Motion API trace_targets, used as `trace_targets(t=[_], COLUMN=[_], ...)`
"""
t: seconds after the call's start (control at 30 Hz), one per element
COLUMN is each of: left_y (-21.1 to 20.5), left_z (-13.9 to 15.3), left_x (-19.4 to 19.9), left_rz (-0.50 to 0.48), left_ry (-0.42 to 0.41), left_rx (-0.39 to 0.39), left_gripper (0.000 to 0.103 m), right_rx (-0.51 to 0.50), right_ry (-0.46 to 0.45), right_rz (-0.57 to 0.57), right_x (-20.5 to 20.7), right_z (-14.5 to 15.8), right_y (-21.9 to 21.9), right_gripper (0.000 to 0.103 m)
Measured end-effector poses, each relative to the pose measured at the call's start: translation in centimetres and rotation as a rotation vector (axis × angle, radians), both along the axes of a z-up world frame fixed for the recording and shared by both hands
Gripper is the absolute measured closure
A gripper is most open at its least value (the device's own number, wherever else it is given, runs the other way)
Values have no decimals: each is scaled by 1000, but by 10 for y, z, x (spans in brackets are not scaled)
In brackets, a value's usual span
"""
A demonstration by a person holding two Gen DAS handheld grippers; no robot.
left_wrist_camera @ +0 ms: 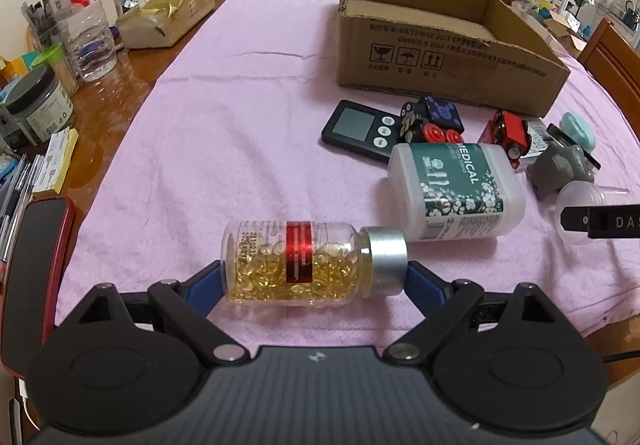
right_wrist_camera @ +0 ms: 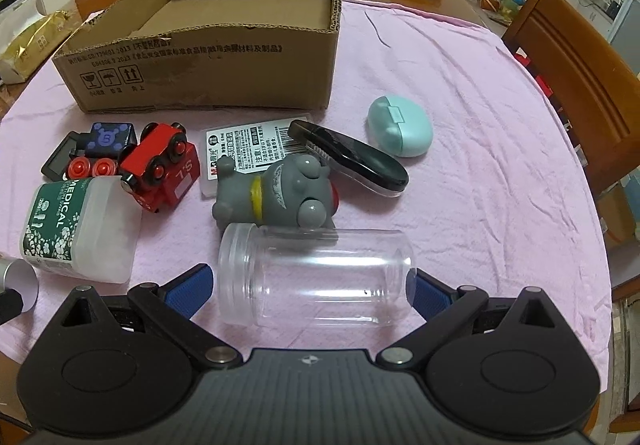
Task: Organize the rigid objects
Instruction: 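Lift the capsule bottle with left tool while right tool grasps the clear jar, then drop capsule bottle into box with left tool while right tool drops the jar in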
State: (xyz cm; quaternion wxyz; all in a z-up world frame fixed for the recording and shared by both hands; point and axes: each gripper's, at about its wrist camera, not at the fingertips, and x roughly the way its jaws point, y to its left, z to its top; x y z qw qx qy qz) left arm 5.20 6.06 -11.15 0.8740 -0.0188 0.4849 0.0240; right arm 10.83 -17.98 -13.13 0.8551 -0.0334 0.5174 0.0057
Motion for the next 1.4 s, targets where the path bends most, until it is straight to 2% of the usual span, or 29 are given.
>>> trace_targets(t=[0.17, 0.27, 0.5, 0.7, 0.9, 1.17, 1.4], left_y=[0, 2, 2, 6, 8, -9, -29], left_z=[1, 2, 6, 21, 52, 107, 127], left_x=[2, 3, 8, 14, 26, 79, 152], left_rz=[-3, -4, -59, -144, -237, -353, -426], left_ry=[-3, -7, 18, 43, 65, -43, -117], left_rx=[1, -5, 12, 51, 55, 54, 34], left_gripper=[10, 10, 11, 11, 11, 11, 11], right_rx=[-4, -16, -17, -27, -15, 12, 33], right_ry=[1, 13, 7, 14, 15, -47, -118], right_rz=[-6, 0, 36, 125, 239, 322, 300], right_x=[-1, 0, -1, -5, -9, 4, 35], right_z=[0, -1, 6, 18, 39, 82, 112], right_y=[0, 0, -6, -10, -18, -21, -15], right_gripper=[1, 8, 9, 10, 10, 10, 10])
